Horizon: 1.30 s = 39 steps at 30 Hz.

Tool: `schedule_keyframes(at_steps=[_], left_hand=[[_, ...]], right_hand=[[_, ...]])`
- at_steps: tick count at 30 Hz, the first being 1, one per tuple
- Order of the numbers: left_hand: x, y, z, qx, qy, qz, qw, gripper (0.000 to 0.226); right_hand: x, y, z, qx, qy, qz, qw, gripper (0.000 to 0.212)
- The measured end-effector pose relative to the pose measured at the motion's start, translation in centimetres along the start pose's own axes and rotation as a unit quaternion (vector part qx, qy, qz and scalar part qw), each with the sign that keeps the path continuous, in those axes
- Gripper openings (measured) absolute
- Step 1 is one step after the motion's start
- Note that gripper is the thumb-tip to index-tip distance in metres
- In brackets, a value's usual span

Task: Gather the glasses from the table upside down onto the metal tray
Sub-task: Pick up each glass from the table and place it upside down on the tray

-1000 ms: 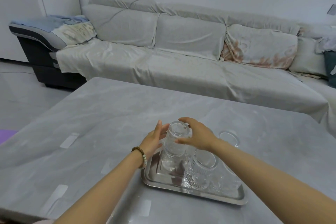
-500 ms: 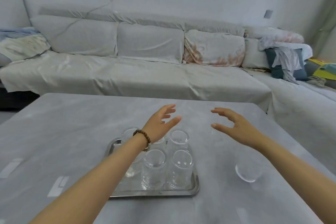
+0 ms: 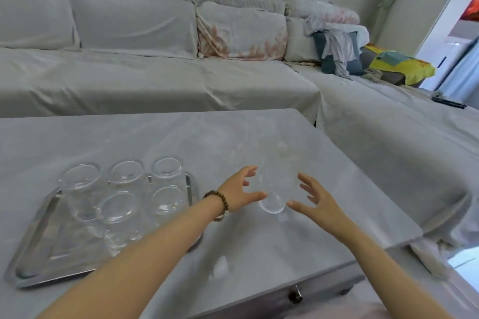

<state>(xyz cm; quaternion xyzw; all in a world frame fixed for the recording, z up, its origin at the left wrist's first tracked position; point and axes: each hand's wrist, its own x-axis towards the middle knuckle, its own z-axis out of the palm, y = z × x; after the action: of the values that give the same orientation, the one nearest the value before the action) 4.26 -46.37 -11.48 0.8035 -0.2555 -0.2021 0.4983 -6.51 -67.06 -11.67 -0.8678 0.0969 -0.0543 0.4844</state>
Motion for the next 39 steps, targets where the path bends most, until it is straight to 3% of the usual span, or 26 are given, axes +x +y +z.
schedule_keyframes(at_steps=[6, 19, 24, 27, 32, 35, 39], left_hand=[[2.2, -0.3, 2.1, -0.016, 0.002, 0.01, 1.0, 0.076], [1.6, 0.3, 2.7, -0.117, 0.041, 0.02, 0.992, 0.076], [-1.7, 1.6, -1.0, -0.217, 0.062, 0.03, 0.974, 0.072], [-4.6, 2.0, -4.2, -0.272, 0.092, 0.031, 0.958, 0.079], [-10.2, 1.2, -10.4, -0.336, 0.143, 0.014, 0.931, 0.07], [-13.9, -0.2, -14.9, -0.332, 0.178, 0.013, 0.926, 0.074], [-18.6, -2.8, -20.2, -0.307, 0.211, -0.002, 0.928, 0.081]], right_hand=[[0.5, 2.8, 1.5, 0.059, -0.022, 0.001, 0.998, 0.066], [0.5, 2.7, 3.6, 0.103, -0.009, -0.016, 0.995, 0.08], [-0.4, -1.8, 4.7, 0.148, -0.024, -0.044, 0.988, 0.062], [-0.7, -5.3, 6.5, 0.181, -0.035, -0.068, 0.981, 0.059], [-0.6, -11.9, 10.5, 0.211, -0.074, -0.098, 0.97, 0.06], [-0.3, -15.9, 13.9, 0.22, -0.099, -0.111, 0.964, 0.07], [0.0, -20.0, 18.1, 0.202, -0.119, -0.134, 0.963, 0.061]])
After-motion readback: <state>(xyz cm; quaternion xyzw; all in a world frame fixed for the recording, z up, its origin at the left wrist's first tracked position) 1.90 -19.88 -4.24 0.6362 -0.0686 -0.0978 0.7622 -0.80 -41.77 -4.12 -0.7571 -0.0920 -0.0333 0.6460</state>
